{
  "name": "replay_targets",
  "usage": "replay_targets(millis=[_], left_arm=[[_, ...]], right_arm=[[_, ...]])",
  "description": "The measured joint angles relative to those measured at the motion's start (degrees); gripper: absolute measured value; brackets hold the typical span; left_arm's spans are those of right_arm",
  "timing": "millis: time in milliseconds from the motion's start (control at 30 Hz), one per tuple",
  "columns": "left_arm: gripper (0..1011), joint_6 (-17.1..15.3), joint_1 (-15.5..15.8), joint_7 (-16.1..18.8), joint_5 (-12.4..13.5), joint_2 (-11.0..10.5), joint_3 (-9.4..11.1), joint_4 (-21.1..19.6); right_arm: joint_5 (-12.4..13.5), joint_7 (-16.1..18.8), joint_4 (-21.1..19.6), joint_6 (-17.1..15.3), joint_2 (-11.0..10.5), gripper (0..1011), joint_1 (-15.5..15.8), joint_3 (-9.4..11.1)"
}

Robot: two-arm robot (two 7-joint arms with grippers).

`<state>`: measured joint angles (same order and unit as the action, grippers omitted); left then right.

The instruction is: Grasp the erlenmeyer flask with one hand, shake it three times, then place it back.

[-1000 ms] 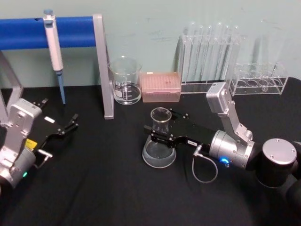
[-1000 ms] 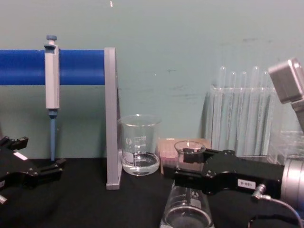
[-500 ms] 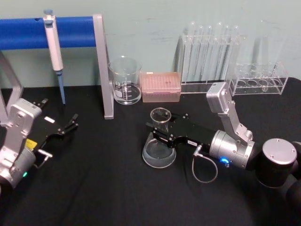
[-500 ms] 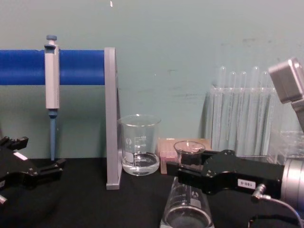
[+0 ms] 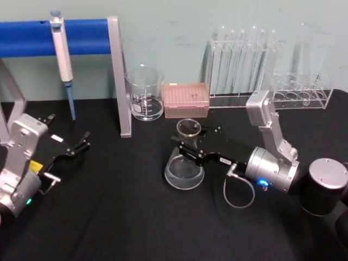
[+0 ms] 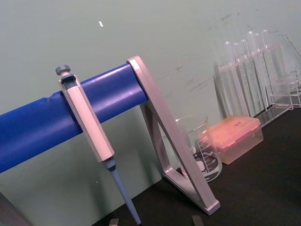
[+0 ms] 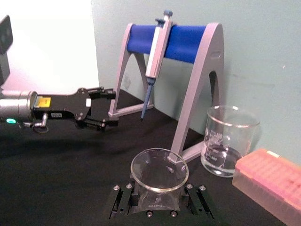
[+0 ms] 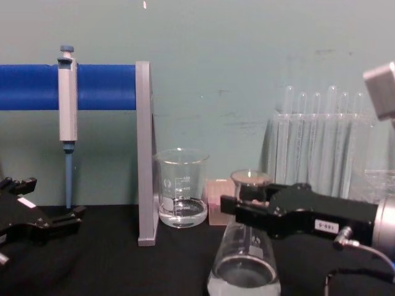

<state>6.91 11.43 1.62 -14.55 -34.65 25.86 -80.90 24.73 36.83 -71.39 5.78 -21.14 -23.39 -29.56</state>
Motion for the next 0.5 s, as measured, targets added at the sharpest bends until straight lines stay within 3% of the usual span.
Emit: replay_targets(millis=[500], left_arm=[[1001, 0.0, 0.0, 0.0, 0.0, 0.0, 0.0, 0.0]], right_arm=[[1.5, -4.9, -10.2, -5.8, -2.6, 449, 2.0, 2.5]])
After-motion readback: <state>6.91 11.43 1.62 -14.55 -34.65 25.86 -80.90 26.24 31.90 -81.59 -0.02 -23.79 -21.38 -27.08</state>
